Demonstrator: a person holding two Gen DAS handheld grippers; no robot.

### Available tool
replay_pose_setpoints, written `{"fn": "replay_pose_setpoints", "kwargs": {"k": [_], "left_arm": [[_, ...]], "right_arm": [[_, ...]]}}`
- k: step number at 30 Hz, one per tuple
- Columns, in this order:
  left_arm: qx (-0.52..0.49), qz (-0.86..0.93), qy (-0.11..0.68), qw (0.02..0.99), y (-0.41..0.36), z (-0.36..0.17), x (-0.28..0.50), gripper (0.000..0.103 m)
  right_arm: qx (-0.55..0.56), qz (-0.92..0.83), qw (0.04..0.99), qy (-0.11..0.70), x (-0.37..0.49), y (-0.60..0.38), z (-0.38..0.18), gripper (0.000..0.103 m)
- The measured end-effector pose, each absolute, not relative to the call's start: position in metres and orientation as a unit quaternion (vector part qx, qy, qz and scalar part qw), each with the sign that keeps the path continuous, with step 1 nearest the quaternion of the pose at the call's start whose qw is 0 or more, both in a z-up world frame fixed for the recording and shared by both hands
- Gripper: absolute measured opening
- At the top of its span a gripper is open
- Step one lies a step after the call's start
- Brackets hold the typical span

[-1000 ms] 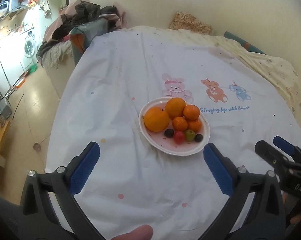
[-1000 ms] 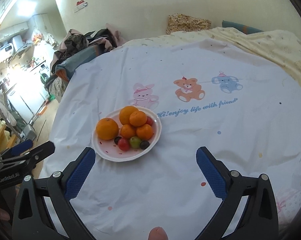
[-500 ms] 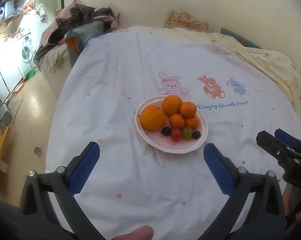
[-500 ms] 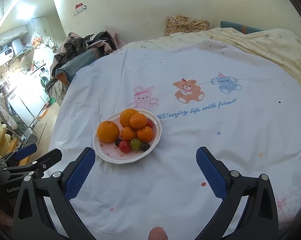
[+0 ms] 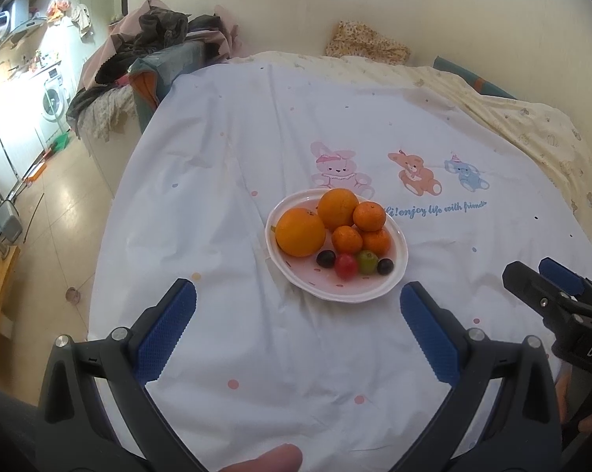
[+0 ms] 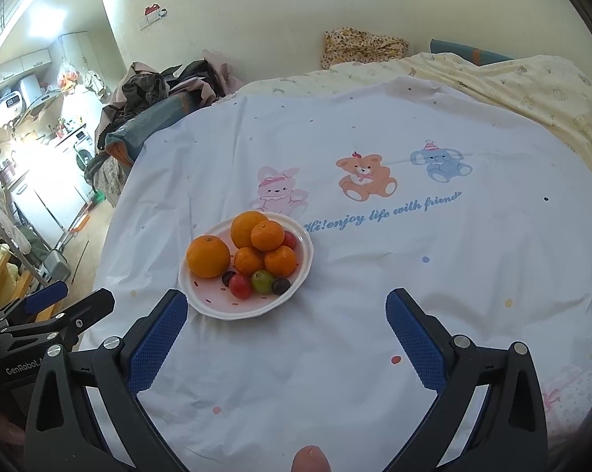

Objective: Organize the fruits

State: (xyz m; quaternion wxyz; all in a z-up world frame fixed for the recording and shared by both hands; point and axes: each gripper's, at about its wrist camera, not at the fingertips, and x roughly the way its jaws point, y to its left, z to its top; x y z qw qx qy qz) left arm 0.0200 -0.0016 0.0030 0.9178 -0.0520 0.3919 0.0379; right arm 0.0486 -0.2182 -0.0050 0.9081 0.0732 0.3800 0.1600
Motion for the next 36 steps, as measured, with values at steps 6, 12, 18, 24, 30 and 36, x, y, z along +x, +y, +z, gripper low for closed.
{"fn": "replay_pose_setpoints", "kwargs": {"k": [6,12,18,24,30,36], "left_arm": [[-0.053,0.038,0.392,0.918,-0.0015,0.0033,0.0193,0.102],[-0.054,0.039,0.390,0.918,-0.0013,0.0050,0.0193,0.102],[-0.054,0.040,0.390,0.918,-0.0019,0.0050,0.0192,0.102],[-0.055,0.042,0.390,0.918,-0.0018,0.0056,0.0190,0.102],[-0.056,0.043,0.388,0.919,-0.0033,0.0070,0.0187,0.102],[-0.057,0.044,0.389,0.918,-0.0032,0.0077,0.0189,0.102]], "right_arm": [[0.073,0.159,0.908,0.381,0.0495,-0.2186,-0.0071,0.103],[0.071,0.159,0.908,0.382,0.0491,-0.2189,-0.0077,0.103],[0.071,0.159,0.908,0.382,0.0489,-0.2185,-0.0080,0.103],[0.071,0.159,0.907,0.382,0.0489,-0.2185,-0.0078,0.103],[0.071,0.159,0.907,0.382,0.0491,-0.2186,-0.0081,0.103],[0.071,0.160,0.907,0.383,0.0489,-0.2189,-0.0084,0.103]]}}
